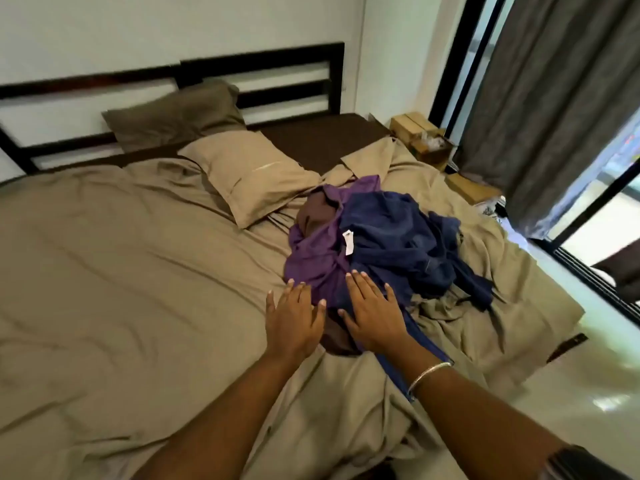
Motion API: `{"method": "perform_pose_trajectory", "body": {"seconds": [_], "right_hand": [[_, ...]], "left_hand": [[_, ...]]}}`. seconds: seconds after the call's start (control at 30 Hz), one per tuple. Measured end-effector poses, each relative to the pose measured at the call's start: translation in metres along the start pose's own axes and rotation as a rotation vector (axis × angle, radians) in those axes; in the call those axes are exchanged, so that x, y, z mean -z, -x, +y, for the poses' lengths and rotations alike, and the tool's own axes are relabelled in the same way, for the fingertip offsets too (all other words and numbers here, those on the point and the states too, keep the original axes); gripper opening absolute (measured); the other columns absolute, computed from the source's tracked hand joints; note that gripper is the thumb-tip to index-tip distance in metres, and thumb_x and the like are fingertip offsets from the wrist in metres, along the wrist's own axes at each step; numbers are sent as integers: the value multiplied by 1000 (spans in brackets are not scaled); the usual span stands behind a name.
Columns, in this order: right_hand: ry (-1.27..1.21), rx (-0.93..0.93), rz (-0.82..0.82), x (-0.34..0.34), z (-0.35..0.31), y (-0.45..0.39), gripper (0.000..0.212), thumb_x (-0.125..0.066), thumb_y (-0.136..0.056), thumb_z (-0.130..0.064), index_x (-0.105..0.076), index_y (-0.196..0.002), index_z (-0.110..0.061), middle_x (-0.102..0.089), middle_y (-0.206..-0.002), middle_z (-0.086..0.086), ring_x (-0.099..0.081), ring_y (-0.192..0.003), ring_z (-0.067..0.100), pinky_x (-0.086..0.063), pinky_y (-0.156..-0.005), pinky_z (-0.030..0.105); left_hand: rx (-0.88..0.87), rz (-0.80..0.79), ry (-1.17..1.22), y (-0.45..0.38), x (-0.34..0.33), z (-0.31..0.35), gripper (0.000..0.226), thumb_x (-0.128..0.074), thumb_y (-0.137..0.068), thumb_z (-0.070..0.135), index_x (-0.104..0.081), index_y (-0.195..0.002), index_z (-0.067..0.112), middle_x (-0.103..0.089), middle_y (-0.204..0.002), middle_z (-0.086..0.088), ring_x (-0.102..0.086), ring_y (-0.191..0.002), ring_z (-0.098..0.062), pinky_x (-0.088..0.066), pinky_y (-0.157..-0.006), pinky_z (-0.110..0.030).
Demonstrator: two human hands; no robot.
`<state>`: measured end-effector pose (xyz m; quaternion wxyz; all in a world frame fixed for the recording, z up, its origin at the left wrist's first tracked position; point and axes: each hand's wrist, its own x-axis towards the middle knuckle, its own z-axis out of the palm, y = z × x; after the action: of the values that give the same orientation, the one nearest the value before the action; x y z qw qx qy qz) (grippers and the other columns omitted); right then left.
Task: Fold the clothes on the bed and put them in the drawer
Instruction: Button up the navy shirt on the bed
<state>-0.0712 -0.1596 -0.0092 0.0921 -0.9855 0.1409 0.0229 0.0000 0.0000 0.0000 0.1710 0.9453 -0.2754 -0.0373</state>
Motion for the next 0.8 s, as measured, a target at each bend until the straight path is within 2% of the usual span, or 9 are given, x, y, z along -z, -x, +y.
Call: {"method": "perform_pose_trajectory", "body": {"seconds": [0.13, 0.23, 0.33, 0.4, 0.5, 0.57, 0.63, 0.67, 0.8], "right_hand": [[-47, -83, -59, -33, 36, -16, 73, -37, -100, -50, -7, -158, -18, -7, -166, -1, -3, -152, 17, -13, -120, 53], [-136, -145, -52, -58, 74, -49, 71, -39, -100, -49, -11, -158, -18, -12, -165, 1, -11, -151, 20, -23, -117, 53], [-300, -205, -28, -78, 115, -79, 68, -38, -103, -46, -13, -157, -14, -16, -163, 9, -24, -147, 29, -34, -113, 47], [-405, -253, 5, -89, 137, -94, 70, -42, -103, -41, -8, -158, -17, -17, -162, 13, -34, -141, 35, -40, -108, 47], [-448, -298, 108, -97, 164, -118, 81, -55, -99, -32, 4, -156, -35, -36, -144, 18, -54, -111, 40, -52, -85, 50], [-468, -349, 110, -101, 179, -133, 71, -57, -98, -28, -15, -155, -35, -41, -133, 17, -55, -104, 40, -53, -80, 48], [-437, -394, 88, -103, 185, -141, 37, -54, -99, -30, -47, -134, -20, -45, -126, 15, -56, -104, 41, -51, -78, 46], [-428, -395, 98, -105, 184, -141, 26, -52, -100, -30, -53, -120, -13, -47, -120, 15, -57, -100, 41, -49, -74, 44], [-641, -222, 316, -106, 159, -106, 31, -40, -100, -34, -50, -85, -8, -46, -92, 7, -49, -79, 27, -43, -71, 42]], "left_hand": [[76, -118, 60, -16, -43, 8, 51, -35, -102, 45, -45, -144, 18, -42, -153, 0, -26, -148, -16, -11, -120, -44], [75, -191, 175, -39, -76, 17, 50, -43, -100, 39, -45, -143, 15, -50, -146, -5, -43, -137, -24, -31, -112, -40], [95, -195, 311, -61, -105, 28, 57, -54, -95, 21, -38, -149, 12, -51, -144, -12, -52, -127, -32, -45, -101, -40], [72, -200, 315, -76, -123, 37, 60, -55, -94, 13, -35, -151, 12, -49, -147, -11, -52, -128, -30, -46, -101, -40], [22, -229, 310, -101, -147, 52, 62, -53, -96, 11, -30, -153, 12, -42, -152, -11, -46, -135, -27, -41, -106, -37], [7, -240, 318, -119, -157, 65, 63, -53, -97, 12, -27, -154, 12, -38, -155, -9, -40, -139, -25, -36, -110, -33], [-23, -230, 327, -134, -160, 78, 64, -53, -98, 11, -24, -155, 13, -31, -159, -5, -31, -145, -20, -27, -115, -26], [-44, -228, 323, -139, -161, 84, 67, -54, -97, 10, -22, -156, 14, -26, -161, -3, -25, -148, -18, -23, -116, -24], [-144, -228, 208, -153, -159, 96, 81, -61, -93, 14, -13, -158, 23, -7, -166, 7, -2, -153, -17, -20, -121, -43]]}}
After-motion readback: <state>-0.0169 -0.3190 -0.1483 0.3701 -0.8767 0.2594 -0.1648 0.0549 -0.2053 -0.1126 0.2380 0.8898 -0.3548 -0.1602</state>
